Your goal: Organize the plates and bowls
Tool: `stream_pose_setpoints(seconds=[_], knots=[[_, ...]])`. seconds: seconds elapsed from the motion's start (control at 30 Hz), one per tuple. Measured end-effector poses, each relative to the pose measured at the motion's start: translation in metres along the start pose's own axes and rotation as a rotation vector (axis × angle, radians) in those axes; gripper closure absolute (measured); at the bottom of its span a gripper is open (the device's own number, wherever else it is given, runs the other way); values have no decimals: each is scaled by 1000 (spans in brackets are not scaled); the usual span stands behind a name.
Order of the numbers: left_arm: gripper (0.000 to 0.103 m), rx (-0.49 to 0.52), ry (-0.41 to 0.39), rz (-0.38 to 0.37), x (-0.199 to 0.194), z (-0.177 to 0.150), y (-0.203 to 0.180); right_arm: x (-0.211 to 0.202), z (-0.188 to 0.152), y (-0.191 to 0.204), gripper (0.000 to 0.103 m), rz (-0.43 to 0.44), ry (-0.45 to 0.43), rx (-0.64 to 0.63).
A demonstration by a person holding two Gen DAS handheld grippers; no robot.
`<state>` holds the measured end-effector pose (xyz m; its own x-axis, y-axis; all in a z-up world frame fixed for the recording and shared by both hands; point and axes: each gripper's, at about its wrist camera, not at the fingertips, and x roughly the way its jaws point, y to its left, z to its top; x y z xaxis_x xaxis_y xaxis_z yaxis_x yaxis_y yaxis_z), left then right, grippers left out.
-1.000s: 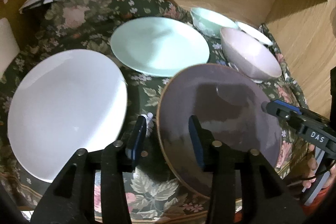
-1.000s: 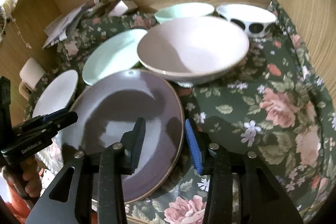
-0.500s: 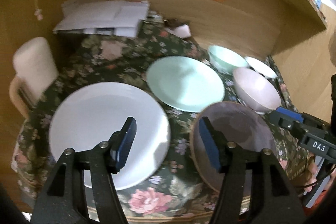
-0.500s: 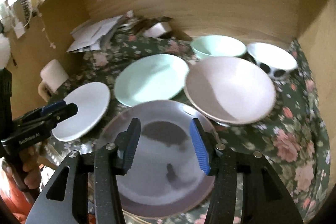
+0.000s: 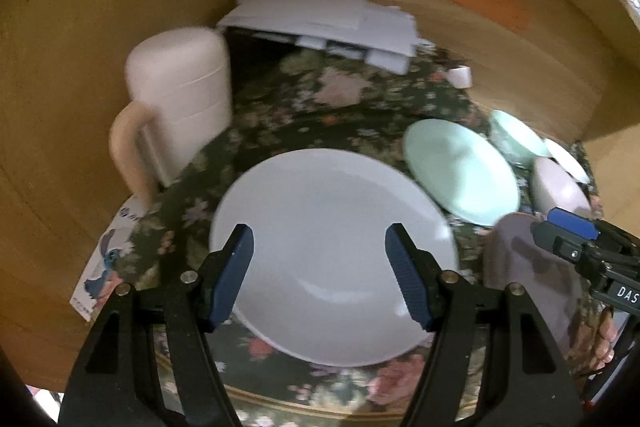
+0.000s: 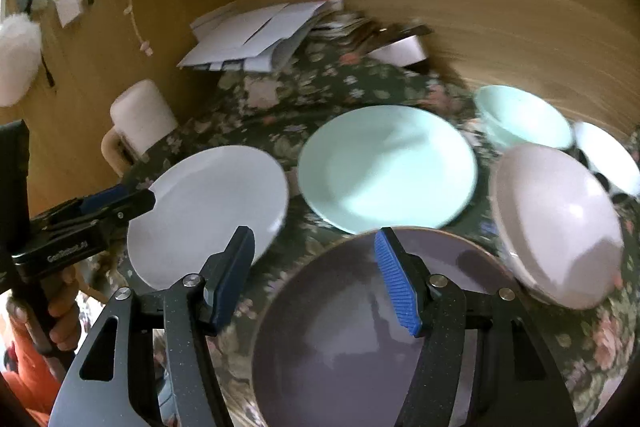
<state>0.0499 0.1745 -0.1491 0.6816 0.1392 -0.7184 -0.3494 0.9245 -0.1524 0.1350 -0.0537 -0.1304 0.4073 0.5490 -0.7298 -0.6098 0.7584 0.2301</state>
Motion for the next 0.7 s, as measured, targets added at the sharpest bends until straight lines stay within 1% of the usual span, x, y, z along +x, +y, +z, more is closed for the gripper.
stream_pose_setpoints(seconds=[0.13,0.27,0.47,0.6,0.63,0.7], knots=[[35,-33,28,22,11,-3,20,20,6,7,44,11,40,-28],[35,-42,57,40,22,-8,34,40,10,11,44,25,86,-46],[35,-65,93,39,34,-11,49,64,15,20,44,42,146,-71],[35,-69,101,40,39,-11,54,79,18,26,44,53,183,-87],[36,-73,104,38,40,-12,56,82,18,26,44,52,190,-90],[42,-85,112,26,42,-12,58,88,18,27,44,53,204,-86]])
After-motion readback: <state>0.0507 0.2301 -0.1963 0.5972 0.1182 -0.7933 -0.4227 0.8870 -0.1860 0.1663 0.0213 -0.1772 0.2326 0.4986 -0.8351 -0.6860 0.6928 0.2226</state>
